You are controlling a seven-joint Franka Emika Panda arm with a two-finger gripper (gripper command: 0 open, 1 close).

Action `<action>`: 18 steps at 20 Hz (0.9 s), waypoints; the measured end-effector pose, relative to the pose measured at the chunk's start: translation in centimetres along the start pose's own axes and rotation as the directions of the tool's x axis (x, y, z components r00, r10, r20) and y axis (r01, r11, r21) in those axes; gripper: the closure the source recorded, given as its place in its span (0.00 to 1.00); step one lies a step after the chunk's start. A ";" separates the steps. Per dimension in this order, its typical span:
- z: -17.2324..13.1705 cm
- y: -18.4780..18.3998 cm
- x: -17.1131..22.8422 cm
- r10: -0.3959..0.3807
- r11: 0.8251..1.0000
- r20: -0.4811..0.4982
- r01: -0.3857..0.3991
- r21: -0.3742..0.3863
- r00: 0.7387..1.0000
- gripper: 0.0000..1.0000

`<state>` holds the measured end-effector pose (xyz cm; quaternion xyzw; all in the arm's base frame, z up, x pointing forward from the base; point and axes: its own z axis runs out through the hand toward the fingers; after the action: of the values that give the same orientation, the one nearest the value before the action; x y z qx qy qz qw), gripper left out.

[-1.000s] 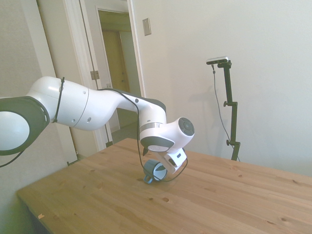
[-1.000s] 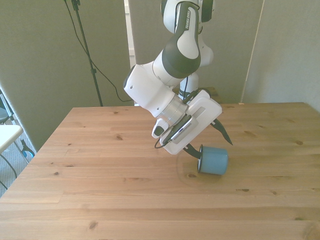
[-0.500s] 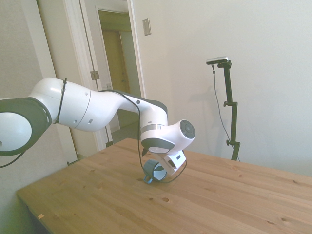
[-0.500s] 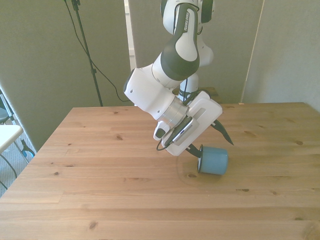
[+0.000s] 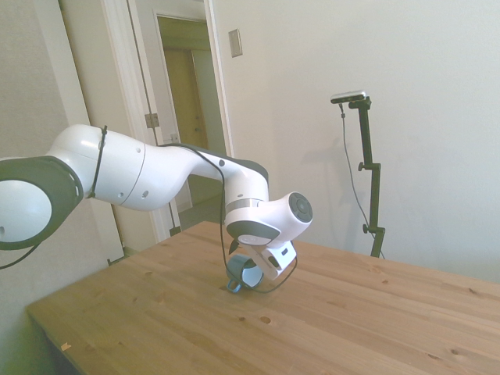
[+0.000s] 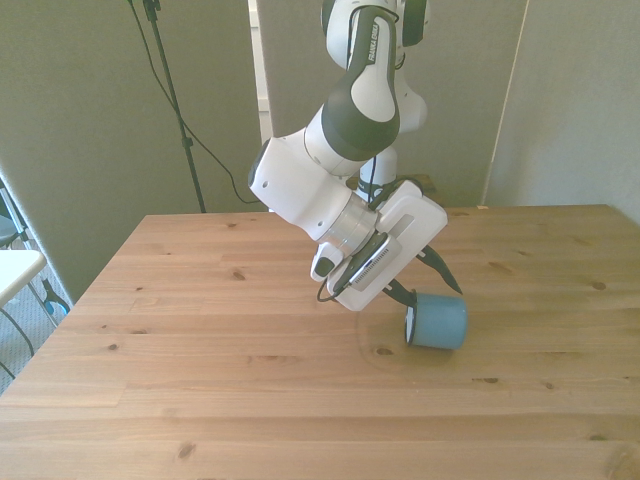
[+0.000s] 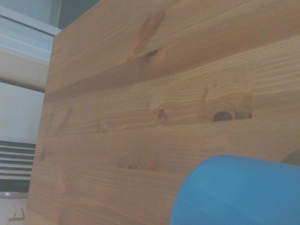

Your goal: Flip the mug upright

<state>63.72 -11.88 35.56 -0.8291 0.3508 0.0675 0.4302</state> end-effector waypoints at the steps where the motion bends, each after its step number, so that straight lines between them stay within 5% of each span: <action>1: 0.0 0.0 0.0 0.000 1.000 0.005 0.000 0.000 1.000 1.00; 18: -0.3 -2.4 -1.5 -0.046 0.998 0.001 0.046 -0.030 0.999 1.00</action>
<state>64.09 -10.37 37.98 -0.8432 0.3304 0.0629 0.4194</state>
